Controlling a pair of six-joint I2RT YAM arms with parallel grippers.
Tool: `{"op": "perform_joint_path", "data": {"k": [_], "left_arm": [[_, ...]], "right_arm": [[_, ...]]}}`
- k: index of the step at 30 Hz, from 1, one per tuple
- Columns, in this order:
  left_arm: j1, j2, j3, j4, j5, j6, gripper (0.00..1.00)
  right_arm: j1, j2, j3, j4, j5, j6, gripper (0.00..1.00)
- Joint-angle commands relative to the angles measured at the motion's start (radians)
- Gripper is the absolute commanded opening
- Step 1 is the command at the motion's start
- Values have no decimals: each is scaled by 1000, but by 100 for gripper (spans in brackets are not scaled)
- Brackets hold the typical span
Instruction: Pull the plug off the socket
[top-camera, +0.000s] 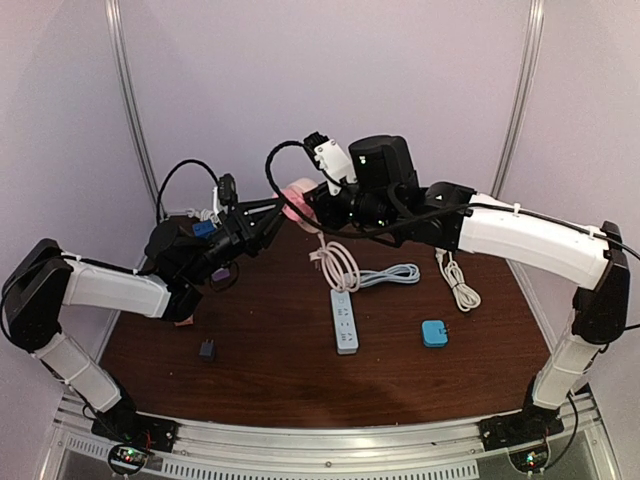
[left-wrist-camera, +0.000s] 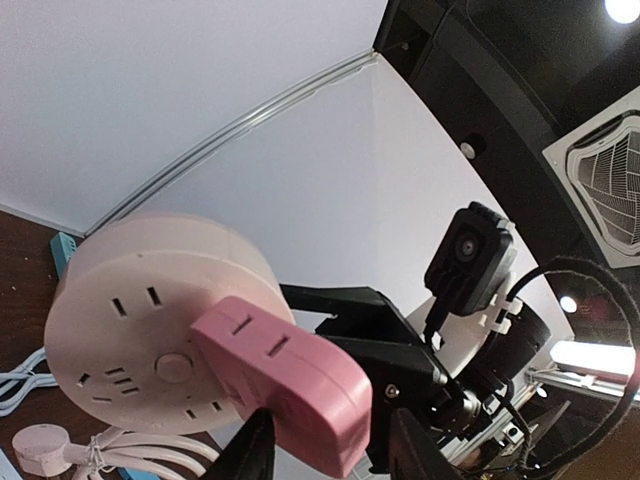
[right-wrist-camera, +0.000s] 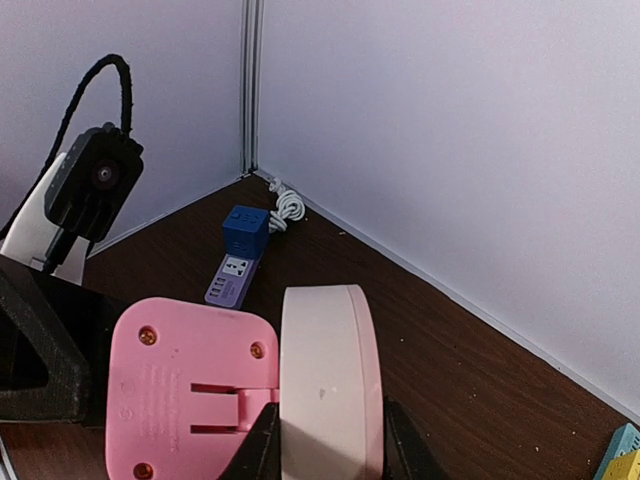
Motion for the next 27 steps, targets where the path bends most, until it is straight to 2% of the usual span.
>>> {"op": "perform_joint_path", "data": {"k": [1, 6, 10, 14, 17, 23, 27], "left_arm": [[-4, -24, 5, -38, -9, 19, 39], [-4, -25, 18, -189, -13, 36, 39], [-4, -28, 8, -211, -25, 37, 39], [-4, -28, 8, -209, -32, 35, 35], [-4, -28, 12, -206, -32, 34, 28], [-4, -30, 8, -205, -31, 24, 7], [-4, -33, -2, -217, -33, 11, 0]], "right_arm": [[-2, -19, 0, 59, -7, 15, 0], [-2, -34, -13, 66, 5, 15, 0], [0, -40, -21, 70, 10, 15, 0], [0, -36, -24, 71, 9, 15, 0], [0, -32, -30, 76, 7, 15, 0], [-6, -39, -68, 107, 36, 15, 0], [-26, -52, -108, 148, 60, 15, 0]]}}
